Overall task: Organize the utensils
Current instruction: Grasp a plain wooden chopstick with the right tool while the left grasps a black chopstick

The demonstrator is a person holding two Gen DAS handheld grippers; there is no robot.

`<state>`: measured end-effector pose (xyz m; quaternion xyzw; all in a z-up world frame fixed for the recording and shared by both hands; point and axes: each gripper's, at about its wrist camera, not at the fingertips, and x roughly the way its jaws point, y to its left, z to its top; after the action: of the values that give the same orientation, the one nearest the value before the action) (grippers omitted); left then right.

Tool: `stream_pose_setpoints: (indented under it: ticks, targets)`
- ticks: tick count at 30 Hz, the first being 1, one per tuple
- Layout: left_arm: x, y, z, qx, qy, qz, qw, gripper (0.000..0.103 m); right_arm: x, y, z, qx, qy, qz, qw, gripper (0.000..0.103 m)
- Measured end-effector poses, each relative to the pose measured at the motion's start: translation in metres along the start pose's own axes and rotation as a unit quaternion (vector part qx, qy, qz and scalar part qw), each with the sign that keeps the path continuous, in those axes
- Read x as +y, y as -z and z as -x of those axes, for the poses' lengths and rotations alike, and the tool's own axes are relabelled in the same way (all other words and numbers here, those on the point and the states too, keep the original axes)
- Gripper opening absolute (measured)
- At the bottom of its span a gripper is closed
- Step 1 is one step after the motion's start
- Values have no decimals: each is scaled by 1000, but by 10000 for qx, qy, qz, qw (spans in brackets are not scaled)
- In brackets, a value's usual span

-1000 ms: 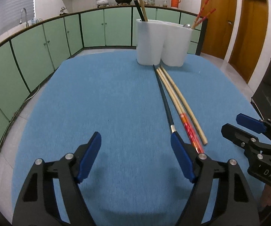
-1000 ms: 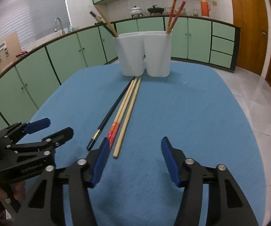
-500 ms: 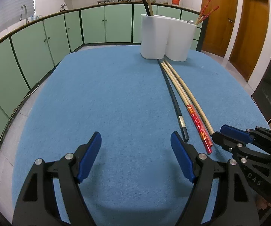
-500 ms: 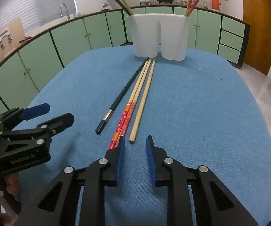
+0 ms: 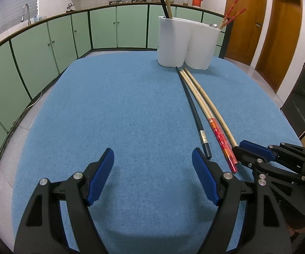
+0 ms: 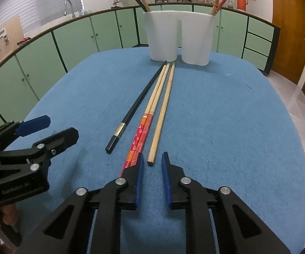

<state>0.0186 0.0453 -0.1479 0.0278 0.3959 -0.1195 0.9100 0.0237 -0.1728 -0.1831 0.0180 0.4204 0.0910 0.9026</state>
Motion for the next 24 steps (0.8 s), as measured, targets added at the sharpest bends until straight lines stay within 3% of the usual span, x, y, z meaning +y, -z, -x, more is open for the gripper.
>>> stream_pose_setpoints:
  ticks: [2, 15, 24]
  targets:
    - [-1, 0, 1, -1, 23, -16, 10000, 74, -1, -1, -1, 12, 43, -55, 10000, 8]
    - [-31, 1, -6, 141, 282, -331, 9990, 72, -37, 7, 11, -41, 336, -462, 9984, 7]
    - [-51, 2, -23, 404, 217, -463, 9979, 49, -52, 10, 14, -78, 265, -595, 9978, 7]
